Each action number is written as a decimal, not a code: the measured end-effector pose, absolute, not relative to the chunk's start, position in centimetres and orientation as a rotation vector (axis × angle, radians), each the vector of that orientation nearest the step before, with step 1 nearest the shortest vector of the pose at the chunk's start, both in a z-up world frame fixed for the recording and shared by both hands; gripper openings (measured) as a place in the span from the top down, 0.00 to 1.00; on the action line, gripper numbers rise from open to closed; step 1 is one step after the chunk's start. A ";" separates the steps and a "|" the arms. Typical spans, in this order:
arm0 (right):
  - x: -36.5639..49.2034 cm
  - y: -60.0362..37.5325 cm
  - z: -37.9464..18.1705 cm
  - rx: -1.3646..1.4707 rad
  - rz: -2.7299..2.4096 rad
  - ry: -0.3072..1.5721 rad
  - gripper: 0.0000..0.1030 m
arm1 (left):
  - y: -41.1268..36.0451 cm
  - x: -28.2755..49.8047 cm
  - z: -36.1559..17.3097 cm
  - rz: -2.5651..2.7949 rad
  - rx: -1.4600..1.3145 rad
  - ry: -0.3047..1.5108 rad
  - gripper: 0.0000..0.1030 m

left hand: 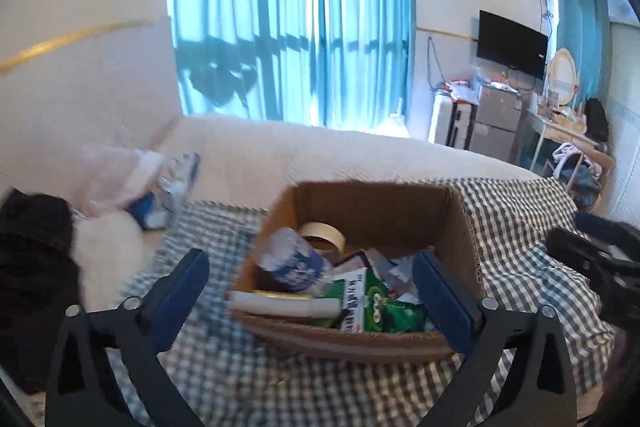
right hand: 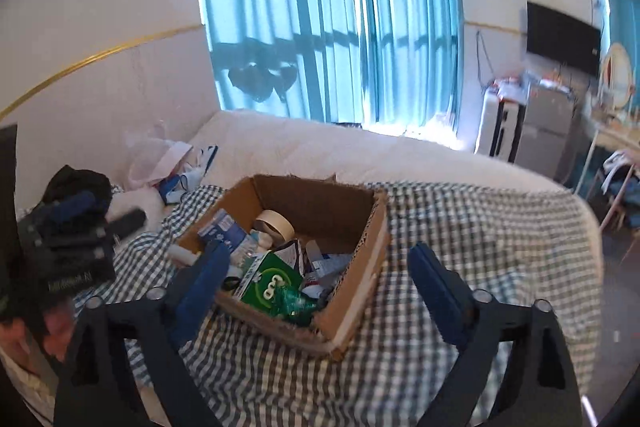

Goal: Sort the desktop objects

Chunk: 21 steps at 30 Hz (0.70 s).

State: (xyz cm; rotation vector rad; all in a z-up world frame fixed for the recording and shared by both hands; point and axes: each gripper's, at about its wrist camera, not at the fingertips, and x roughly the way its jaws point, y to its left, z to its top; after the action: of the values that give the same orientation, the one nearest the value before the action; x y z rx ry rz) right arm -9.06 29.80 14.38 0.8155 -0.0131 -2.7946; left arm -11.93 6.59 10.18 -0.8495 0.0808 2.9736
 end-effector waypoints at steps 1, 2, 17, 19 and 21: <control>-8.0 29.7 15.1 0.815 -2.800 0.001 0.07 | 6.3 -11.3 11.0 2.992 -0.830 0.077 0.00; -6.6 29.7 15.9 0.810 -2.805 0.011 0.03 | 5.8 -9.7 12.3 3.000 -0.780 0.054 0.00; -2.4 27.1 14.0 0.796 -2.845 0.125 0.01 | 4.4 -4.4 13.6 2.963 -0.742 -0.034 0.00; -2.3 28.0 10.0 0.752 -2.869 0.029 0.01 | 3.9 -3.7 10.1 3.003 -0.715 -0.075 0.00; -2.3 28.9 5.8 0.772 -2.904 -0.016 0.01 | 3.5 -3.3 5.2 3.105 -0.723 -0.133 0.00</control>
State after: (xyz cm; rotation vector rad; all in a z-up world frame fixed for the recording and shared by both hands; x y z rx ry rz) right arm -2.28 28.86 5.77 0.7715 -0.0161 -2.9044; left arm -3.34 3.47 5.20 -0.7227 -0.1326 3.1048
